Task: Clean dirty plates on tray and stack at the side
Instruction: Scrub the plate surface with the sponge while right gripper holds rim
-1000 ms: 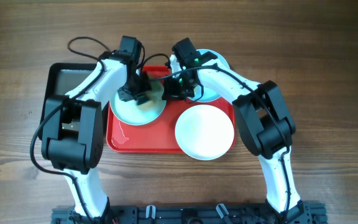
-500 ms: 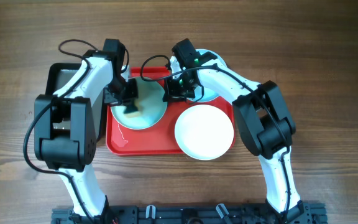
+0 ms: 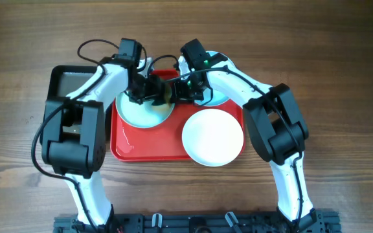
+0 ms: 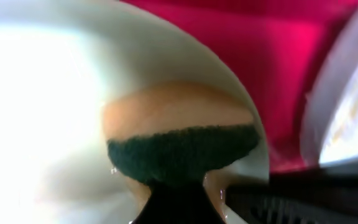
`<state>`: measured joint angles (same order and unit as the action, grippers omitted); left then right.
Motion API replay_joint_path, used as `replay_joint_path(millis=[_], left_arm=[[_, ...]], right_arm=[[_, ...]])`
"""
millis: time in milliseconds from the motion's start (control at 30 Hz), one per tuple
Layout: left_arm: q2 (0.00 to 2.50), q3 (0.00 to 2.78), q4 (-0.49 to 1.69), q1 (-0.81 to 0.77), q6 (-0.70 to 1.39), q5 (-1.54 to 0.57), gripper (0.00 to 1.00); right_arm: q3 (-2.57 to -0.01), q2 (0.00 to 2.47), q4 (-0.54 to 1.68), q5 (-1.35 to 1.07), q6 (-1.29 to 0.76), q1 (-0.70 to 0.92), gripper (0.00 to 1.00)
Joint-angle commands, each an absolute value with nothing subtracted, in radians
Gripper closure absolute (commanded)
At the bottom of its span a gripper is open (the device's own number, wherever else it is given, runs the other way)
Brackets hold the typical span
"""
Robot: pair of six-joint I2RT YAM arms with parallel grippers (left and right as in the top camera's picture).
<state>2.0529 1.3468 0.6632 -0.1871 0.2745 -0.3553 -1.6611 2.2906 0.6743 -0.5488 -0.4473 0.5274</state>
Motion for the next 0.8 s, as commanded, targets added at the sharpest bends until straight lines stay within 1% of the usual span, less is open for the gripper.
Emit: replay_joint_path(millis=[0,67,133,233,300,333,400,533,600,667,767], left_arm=[[2.122,1.329,0.695,-0.172,0.54,0.22,0.96],[2.122,1.329,0.762,-0.172,0.605,0.315,0.96],[2.122,1.329,0.826,-0.172,0.641,0.361,0.96],[2.122,1.329,0.908,-0.172,0.64,0.352,0.96],[2.122,1.329,0.944,-0.173,0.631,0.308,0.96],[2.122,1.329,0.953,-0.173,0.602,0.264,0.96],[2.122,1.329,0.955,-0.173,0.467,0.105,0.96],[2.122,1.329,0.952,-0.173,0.126,-0.34,0.96],[2.122,1.329,0.952,-0.173,0.004,-0.51,0.96],[2.122,1.329,0.947,-0.173,-0.054,-0.592,0.96],[2.122,1.329,0.908,-0.173,-0.06,-0.606,0.96]], right_arm=[[-1.66,2.31,0.693,-0.569,-0.426,0.544,0.96],[-1.66,2.31,0.693,-0.569,-0.426,0.544,0.96],[-1.66,2.31,0.692,-0.569,-0.426,0.544,0.96],[-1.66,2.31,0.692,-0.569,-0.426,0.544,0.96],[-1.66,2.31,0.692,-0.569,-0.426,0.544,0.96],[-1.66,2.31,0.692,-0.569,-0.426,0.544,0.96],[-1.66,2.31,0.693,-0.569,-0.426,0.544,0.96],[-1.66,2.31,0.693,-0.569,-0.426,0.544,0.96],[-1.66,2.31,0.693,-0.569,-0.426,0.544,0.96],[-1.66,2.31,0.693,-0.569,-0.426,0.544,0.96],[-1.66,2.31,0.693,-0.569,-0.426,0.544,0.96]])
